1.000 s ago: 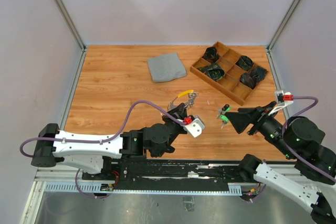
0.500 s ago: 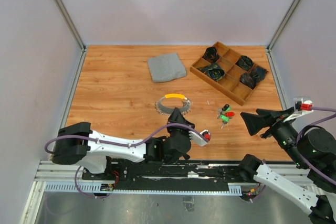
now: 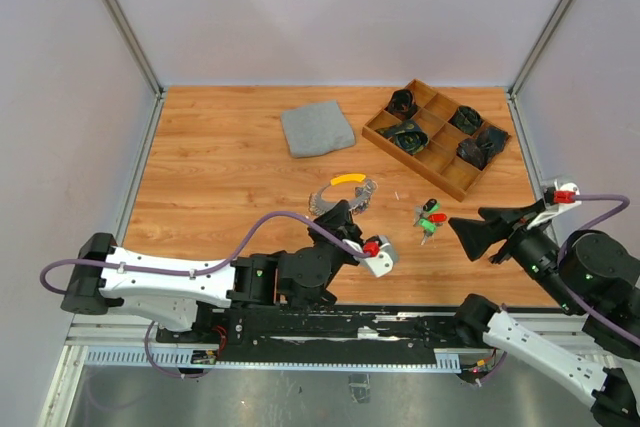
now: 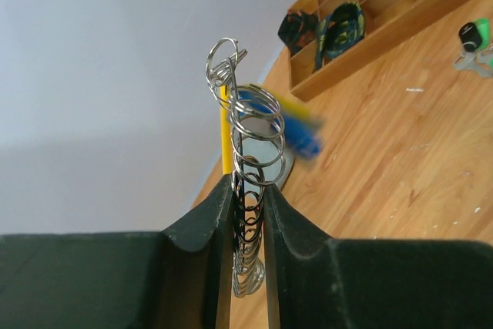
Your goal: Put the keys on the keyring
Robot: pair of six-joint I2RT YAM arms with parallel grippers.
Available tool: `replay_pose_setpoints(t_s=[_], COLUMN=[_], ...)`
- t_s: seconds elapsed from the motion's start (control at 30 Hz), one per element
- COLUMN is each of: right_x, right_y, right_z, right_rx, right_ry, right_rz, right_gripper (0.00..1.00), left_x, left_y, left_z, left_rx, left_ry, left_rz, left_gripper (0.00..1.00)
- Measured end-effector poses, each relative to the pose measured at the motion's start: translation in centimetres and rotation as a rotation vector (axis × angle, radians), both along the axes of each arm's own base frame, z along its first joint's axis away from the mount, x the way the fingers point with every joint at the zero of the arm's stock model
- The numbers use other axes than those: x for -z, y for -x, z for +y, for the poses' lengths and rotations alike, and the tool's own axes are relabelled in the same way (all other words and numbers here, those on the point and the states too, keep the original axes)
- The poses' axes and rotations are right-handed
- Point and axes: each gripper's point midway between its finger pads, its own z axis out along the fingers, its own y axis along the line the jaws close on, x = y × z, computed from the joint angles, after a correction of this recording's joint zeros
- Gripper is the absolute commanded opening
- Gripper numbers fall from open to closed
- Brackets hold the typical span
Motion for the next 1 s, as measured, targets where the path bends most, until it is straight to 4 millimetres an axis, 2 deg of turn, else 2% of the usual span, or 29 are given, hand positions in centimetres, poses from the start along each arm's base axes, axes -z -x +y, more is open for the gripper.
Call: replay_pose_setpoints(t_s=[0.3, 0.63, 0.73, 0.87, 0.93, 1.0], right_x=[-2.1, -1.9, -2.0, -3.1, -3.4, -3.4], right_y=[1.5, 3.3, 3.6, 3.9, 4.1, 4.0], right_z=[3.2, 7.1, 8.1, 9.2, 9.6, 9.7], right_rx=[-0.217, -0.458, -0.509, -0.563, -0.589, -0.6], right_ry=[0.058, 0.082, 0.068, 0.028, 0.019, 0.032], right_rz=[-0.027, -0.053, -0.071, -0.119, -0.162, -0.224], right_gripper=[0.6, 0.4, 0.39, 0.49, 0.46, 0.5], left_x=[0.0, -2.0, -2.4, -2.8, -2.9, -3.1], left_y=[1.4, 2.8, 3.1, 3.5, 3.7, 3.9], left_z=[-1.0, -2.2, -2.5, -3.0, -3.2, -3.3], left_rx=[0.123, 0.24, 0.259, 0.282, 0.293, 0.304], left_ry=[0.102, 0.263, 0.295, 0.333, 0.354, 0.374], left_rz=[0.061, 0.144, 0.163, 0.19, 0.206, 0.221], left_gripper=[0.01, 0.01, 0.01, 0.01, 0.0, 0.01])
